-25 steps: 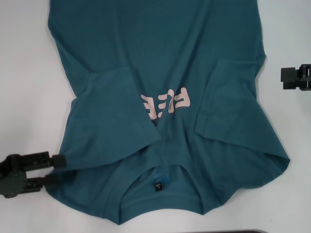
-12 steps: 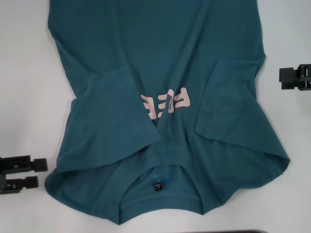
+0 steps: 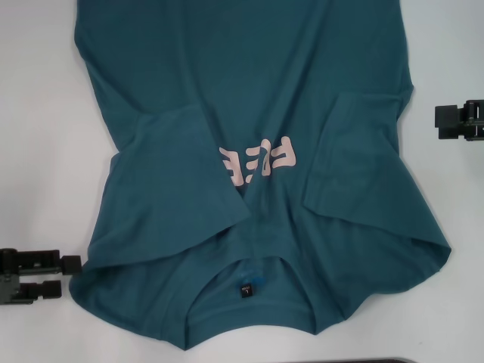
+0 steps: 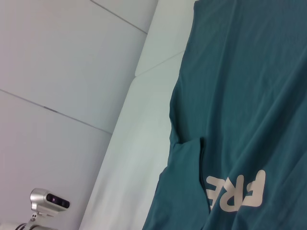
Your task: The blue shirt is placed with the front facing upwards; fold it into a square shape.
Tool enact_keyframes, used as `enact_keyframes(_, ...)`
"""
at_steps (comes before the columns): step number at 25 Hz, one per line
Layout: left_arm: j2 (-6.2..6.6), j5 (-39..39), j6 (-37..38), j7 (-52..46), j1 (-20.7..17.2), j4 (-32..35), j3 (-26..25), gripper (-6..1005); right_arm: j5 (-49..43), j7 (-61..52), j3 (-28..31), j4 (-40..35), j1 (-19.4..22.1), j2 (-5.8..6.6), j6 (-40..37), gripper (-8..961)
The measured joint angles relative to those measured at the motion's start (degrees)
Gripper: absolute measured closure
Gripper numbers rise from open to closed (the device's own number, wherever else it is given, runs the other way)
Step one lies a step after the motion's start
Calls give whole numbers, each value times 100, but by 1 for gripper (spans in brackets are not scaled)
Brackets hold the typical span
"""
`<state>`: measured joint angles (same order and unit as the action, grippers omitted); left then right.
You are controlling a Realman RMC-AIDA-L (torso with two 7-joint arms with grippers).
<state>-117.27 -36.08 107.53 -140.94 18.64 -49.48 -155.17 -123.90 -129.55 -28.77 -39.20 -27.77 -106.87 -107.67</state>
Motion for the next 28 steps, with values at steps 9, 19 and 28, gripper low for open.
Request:
enact_keyframes(9,-35,84,-212,-52,79,29,105,238,6,2,15,0,7,0,1,187)
enact_keyframes(19,-126,205,-224,-125,227,34,126,239,9,9,19,0,20,0,1,187)
enact_keyframes(28,-175,364,-249,-150,353,-6,148,239,15,11,21,0,18,0,-24,187)
